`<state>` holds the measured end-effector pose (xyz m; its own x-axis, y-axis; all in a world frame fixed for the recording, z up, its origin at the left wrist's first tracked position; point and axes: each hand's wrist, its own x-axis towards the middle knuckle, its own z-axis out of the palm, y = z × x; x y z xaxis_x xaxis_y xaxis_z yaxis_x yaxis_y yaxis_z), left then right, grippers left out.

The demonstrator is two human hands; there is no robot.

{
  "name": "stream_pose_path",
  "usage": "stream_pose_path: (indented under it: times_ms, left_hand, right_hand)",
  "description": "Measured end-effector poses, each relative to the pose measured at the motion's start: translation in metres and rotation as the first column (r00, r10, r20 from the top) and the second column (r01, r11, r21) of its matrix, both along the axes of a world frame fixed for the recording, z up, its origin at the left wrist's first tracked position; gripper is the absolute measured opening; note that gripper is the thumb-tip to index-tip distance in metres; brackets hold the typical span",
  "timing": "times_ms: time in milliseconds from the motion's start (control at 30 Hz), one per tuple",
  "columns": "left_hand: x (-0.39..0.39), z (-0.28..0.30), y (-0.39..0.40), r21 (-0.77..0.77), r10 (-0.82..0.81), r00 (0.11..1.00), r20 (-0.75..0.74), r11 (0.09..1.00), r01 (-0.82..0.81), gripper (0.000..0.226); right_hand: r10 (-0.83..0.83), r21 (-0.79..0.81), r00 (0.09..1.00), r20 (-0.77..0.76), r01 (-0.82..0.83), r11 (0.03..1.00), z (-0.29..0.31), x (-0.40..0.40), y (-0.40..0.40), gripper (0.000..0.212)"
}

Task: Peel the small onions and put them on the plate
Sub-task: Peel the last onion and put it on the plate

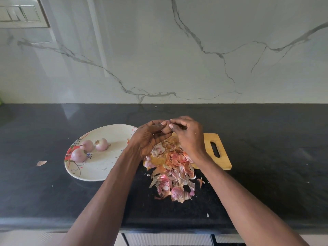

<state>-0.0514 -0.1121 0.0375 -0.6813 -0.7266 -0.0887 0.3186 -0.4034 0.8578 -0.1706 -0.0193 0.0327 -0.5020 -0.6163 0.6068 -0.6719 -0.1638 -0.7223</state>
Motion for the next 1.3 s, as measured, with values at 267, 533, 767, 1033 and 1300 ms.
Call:
stream_pose_path:
  times_ms: [267,533,767,1033,1300]
  left_hand:
    - [0.0,0.0,0.002,-0.049,-0.026,1.0,-0.008,0.998,0.026,0.009]
    - [0.003,0.005,0.001,0.01,-0.047,0.997,-0.058,0.999,0.048,0.019]
    - [0.004,0.004,-0.002,0.007,-0.012,0.993,-0.121,1.0,0.013,0.029]
    - [0.002,0.002,-0.004,-0.06,0.013,0.985,-0.172,0.998,-0.024,0.047]
    - [-0.001,-0.002,0.005,-0.535,0.074,0.997,-0.002,0.842,-0.064,0.042]
  right_hand:
    - [-0.051,0.081,0.985,-0.163,0.065,0.995,-0.004,0.007,-0.003,0.002]
    - [-0.153,0.143,0.988,-0.033,0.156,0.977,-0.006,-0.006,-0.003,0.012]
    - [-0.045,-0.031,0.998,0.037,0.046,0.998,-0.001,0.003,0.0,0.023]
    - [-0.049,0.044,0.982,0.183,0.041,0.998,-0.005,0.001,-0.003,0.007]
    - [0.19,-0.023,0.732,0.654,-0.231,0.973,0.001,-0.006,-0.004,0.033]
